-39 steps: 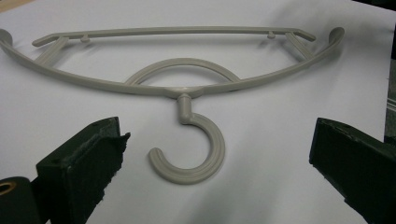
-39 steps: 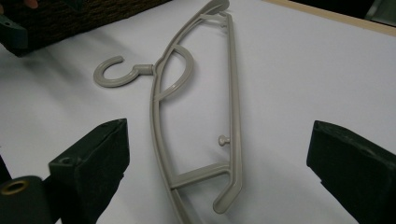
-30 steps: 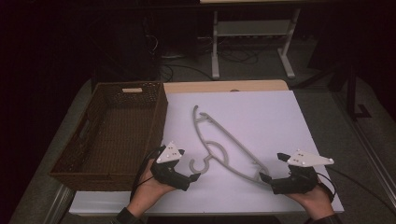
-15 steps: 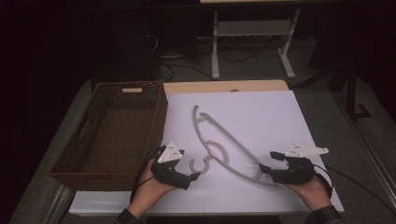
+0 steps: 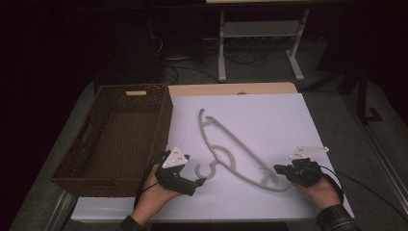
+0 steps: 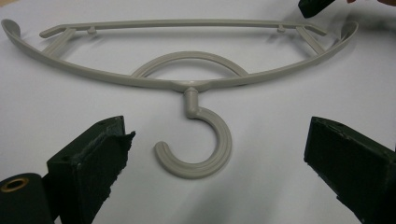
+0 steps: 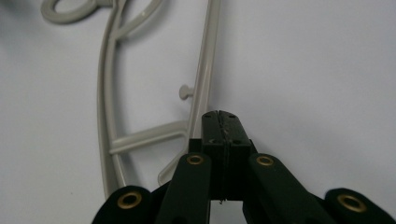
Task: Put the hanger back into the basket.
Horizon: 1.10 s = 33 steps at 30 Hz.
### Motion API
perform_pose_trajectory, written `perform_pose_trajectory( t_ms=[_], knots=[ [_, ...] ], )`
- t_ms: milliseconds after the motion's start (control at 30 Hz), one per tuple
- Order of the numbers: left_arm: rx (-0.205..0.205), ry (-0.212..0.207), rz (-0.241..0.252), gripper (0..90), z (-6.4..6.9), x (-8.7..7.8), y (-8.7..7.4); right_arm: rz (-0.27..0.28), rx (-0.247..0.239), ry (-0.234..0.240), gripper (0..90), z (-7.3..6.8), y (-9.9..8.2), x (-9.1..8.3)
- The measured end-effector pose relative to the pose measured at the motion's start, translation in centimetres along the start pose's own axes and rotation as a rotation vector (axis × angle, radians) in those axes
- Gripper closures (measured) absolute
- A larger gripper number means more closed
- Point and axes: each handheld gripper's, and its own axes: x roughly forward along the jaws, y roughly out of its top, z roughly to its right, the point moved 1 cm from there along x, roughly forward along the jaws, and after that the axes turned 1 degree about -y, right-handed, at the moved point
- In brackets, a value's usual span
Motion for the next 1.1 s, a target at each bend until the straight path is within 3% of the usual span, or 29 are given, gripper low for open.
perform_pose_trajectory(
  t_ms=[300, 700, 833, 967, 1000, 1100],
  knots=[
    [-0.002, 0.003, -0.001, 5.8, 0.0, 0.0, 0.0, -0.042, -0.024, 0.034, 89.6, -0.6, -0.2, 0.8],
    [-0.004, 0.014, -0.011, 6.7, -0.1, 0.3, 0.0, -0.043, -0.120, 0.159, 89.6, -4.4, 0.8, 1.9],
    [-0.001, 0.010, -0.019, 8.8, 0.0, 0.7, 0.1, -0.036, -0.152, 0.190, 89.5, -5.5, 1.1, 2.1],
    [-0.003, 0.011, -0.022, 9.0, 0.0, 1.1, 0.2, -0.031, -0.161, 0.195, 89.5, -5.7, 1.2, 2.1],
    [0.001, 0.012, -0.023, 9.0, 0.0, 1.2, 0.4, -0.020, -0.154, 0.188, 88.6, -5.6, 1.3, 2.0],
    [0.001, 0.027, -0.023, 12.3, -0.2, 1.7, 0.8, 0.032, -0.117, 0.153, 70.5, -5.0, 1.4, 1.2]
  ],
)
